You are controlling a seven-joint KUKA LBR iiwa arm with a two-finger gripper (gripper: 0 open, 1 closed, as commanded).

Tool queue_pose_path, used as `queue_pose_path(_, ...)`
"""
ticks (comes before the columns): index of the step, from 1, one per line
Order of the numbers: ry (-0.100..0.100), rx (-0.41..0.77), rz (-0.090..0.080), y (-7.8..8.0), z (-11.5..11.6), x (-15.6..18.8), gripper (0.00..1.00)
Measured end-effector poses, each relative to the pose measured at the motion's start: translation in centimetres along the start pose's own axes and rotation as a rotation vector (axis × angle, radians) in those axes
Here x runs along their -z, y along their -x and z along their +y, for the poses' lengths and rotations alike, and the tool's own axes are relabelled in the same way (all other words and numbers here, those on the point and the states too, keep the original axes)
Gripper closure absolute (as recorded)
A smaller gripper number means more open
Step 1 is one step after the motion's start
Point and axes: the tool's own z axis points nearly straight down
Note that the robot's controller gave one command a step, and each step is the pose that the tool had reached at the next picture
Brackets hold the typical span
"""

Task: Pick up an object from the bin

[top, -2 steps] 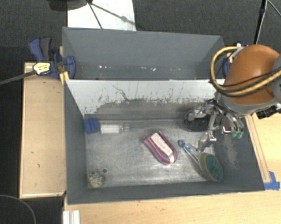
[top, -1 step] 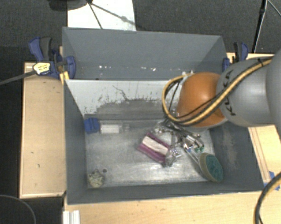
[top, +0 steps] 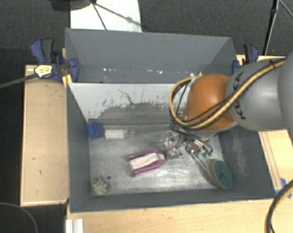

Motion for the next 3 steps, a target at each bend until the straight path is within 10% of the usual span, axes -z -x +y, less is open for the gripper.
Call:
queue_pose_path(1, 0.002, 0.001, 0.008, -0.3, 0.1, -0.2, 0.00)
queue_pose_path(2, 0.002, 0.222, 0.003, -4.3, 6.1, -0.2, 0.00)
queue_pose_path(3, 0.003, 0.222, -0.002, -4.2, 6.2, 0.0, 1.00)
